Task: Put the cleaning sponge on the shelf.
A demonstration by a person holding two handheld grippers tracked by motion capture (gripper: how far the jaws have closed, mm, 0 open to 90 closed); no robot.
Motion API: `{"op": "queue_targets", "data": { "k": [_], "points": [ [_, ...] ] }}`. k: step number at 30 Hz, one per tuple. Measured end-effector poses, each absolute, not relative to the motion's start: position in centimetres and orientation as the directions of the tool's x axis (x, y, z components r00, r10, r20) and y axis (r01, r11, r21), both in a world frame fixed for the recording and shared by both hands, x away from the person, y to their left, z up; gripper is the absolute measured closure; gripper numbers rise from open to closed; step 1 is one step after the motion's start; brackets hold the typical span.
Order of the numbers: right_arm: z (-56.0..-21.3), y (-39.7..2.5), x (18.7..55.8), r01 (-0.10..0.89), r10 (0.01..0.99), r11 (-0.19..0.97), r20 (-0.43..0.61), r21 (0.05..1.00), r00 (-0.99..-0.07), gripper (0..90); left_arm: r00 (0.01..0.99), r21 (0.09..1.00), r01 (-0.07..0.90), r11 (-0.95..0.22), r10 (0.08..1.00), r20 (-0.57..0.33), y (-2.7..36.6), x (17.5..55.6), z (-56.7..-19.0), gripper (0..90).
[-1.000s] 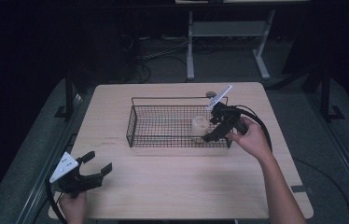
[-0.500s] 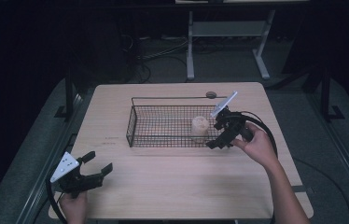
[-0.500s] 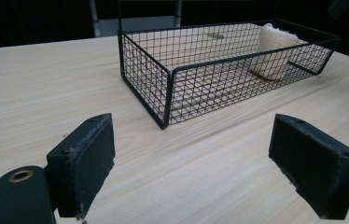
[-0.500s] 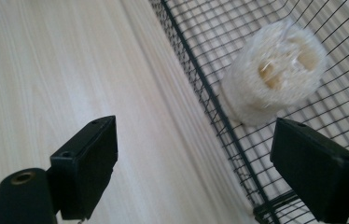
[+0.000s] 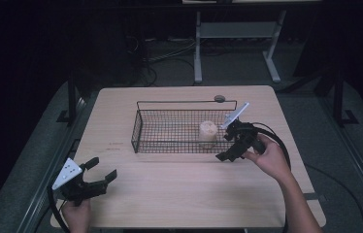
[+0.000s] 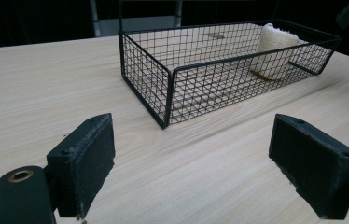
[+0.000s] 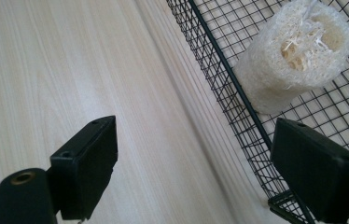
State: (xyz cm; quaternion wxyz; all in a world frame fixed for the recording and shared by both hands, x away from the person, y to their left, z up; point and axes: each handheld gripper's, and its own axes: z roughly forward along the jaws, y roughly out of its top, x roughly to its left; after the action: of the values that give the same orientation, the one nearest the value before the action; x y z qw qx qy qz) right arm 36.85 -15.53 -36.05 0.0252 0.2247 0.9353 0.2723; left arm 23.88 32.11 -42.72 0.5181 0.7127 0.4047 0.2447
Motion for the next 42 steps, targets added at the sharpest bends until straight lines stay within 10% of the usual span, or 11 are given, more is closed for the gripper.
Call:
{"op": "queue_targets", "data": {
  "k": [42],
  "points": [
    [-39.7,-18.4,29.1,0.357,0.414,0.723,0.043,0.592,-0.909,14.4,0.555,0.936,0.317,-0.153,0.830,-0.052,32.0,23.6,-42.7,13.8]
  ]
}}
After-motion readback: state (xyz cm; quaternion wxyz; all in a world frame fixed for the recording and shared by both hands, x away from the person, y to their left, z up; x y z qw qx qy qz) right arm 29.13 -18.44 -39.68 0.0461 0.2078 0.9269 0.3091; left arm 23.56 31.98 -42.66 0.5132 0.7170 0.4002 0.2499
